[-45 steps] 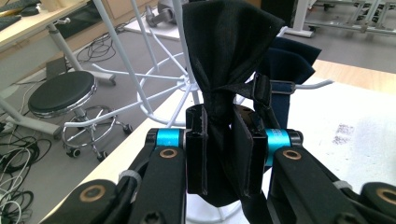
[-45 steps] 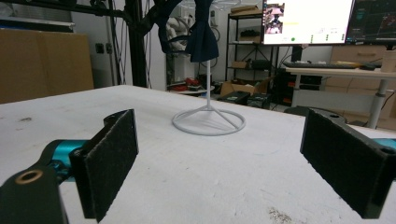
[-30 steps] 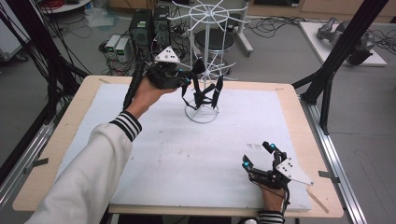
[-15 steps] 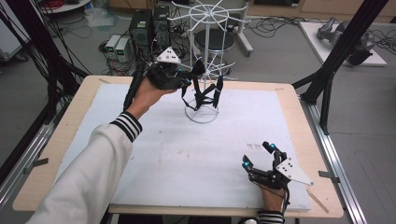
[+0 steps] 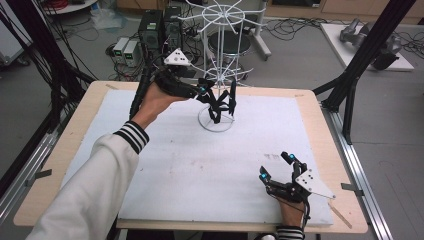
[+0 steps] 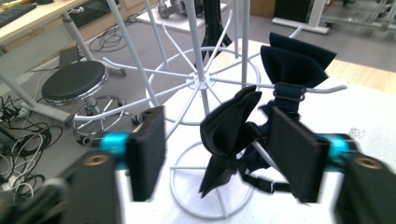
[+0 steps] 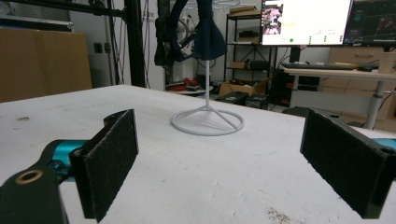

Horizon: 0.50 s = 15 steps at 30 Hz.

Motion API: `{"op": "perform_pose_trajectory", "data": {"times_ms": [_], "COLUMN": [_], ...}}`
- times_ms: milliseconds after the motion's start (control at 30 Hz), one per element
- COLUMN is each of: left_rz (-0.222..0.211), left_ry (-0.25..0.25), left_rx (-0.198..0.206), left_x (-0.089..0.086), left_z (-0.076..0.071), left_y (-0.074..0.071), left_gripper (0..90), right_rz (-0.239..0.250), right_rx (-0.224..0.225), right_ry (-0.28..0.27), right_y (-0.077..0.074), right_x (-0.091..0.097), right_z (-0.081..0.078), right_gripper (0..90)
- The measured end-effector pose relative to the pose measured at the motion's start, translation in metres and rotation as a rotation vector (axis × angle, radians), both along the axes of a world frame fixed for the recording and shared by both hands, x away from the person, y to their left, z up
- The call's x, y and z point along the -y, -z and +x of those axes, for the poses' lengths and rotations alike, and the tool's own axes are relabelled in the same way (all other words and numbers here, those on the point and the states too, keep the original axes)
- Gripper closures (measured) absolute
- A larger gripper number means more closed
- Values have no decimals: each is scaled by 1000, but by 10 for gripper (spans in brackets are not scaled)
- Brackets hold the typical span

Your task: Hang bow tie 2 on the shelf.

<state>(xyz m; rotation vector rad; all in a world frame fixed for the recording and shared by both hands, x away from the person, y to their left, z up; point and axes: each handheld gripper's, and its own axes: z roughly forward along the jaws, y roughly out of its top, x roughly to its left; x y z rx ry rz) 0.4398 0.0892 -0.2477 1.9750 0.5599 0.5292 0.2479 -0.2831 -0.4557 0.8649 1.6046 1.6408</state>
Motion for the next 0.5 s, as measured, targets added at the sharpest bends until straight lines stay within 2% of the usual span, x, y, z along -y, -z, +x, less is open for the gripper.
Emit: {"op": "perform_pose_trajectory", "data": {"times_ms": [133,267,333,400,500], "left_rz": [-53,-89,-108,-149,-174], "left_ry": [15,19,28,32,25], "left_rx": [30,79,105,118,148], "left_x": [-10,-27,-36,-49,-69], "left_z": [-10,-26,-34,-44,-57], "left_y": [-3,-1,3,11,25], "left_gripper": [205,187,187,182,181], "right_rz": [-1,2,2,-2,-5], "right_rx": [0,-3,-4,1,1], "right_ry": [-1,-4,-3,-3,-3], "right_y": [0,0,0,0,0], "right_x": [0,0,0,0,0], "right_z": [0,0,0,1,0], "right_gripper": [107,107,107,107,107]}}
